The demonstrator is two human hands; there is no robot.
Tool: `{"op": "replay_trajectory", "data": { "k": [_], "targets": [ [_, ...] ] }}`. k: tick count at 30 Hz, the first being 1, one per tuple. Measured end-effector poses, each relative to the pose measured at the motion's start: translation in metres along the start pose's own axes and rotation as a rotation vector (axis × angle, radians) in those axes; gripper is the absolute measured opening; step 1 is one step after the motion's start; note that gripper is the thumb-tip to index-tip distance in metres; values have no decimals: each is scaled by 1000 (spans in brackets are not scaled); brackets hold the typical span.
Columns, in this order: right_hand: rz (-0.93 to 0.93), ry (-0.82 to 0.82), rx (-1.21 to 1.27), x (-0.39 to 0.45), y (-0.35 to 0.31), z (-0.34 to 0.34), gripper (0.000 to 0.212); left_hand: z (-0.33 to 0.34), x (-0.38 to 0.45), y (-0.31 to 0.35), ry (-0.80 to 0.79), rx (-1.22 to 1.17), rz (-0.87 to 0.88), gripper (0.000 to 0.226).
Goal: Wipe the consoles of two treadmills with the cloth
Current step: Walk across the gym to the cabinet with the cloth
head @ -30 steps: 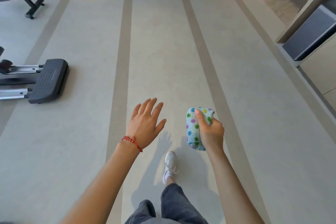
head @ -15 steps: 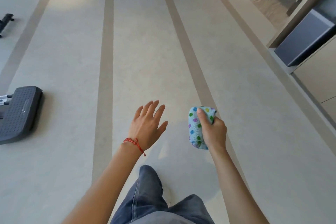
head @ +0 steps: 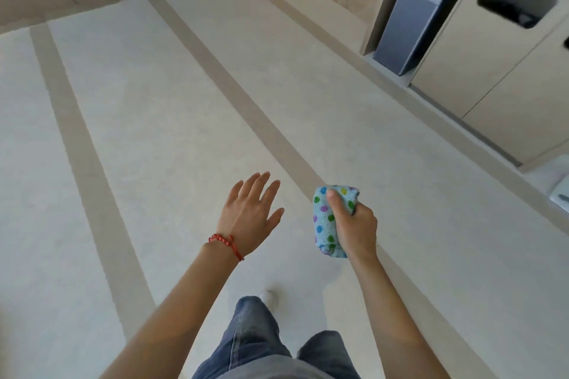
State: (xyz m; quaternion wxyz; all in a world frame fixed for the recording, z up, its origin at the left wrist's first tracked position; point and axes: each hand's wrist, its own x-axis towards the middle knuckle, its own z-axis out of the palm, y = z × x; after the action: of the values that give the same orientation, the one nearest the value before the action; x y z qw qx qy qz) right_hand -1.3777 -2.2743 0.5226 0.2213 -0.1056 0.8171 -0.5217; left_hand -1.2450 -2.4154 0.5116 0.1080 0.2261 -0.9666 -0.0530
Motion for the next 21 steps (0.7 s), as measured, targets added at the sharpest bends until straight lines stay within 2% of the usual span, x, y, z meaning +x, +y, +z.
{"op": "replay_trajectory", "data": {
  "k": [4, 11, 16, 21],
  "targets": [
    [68, 147, 67, 25, -4, -4, 32, 10, 55, -5, -10, -32, 157, 54],
    [168, 356, 94, 59, 1, -41, 35, 33, 130, 31, -68, -95, 363, 54],
    [229, 518, 119, 93, 13, -87, 36, 57, 189, 77, -91, -119, 507, 53],
    [269, 613, 154, 146, 29, -137, 42, 84, 251, 130, -97, -124, 591, 54]
  ]
}}
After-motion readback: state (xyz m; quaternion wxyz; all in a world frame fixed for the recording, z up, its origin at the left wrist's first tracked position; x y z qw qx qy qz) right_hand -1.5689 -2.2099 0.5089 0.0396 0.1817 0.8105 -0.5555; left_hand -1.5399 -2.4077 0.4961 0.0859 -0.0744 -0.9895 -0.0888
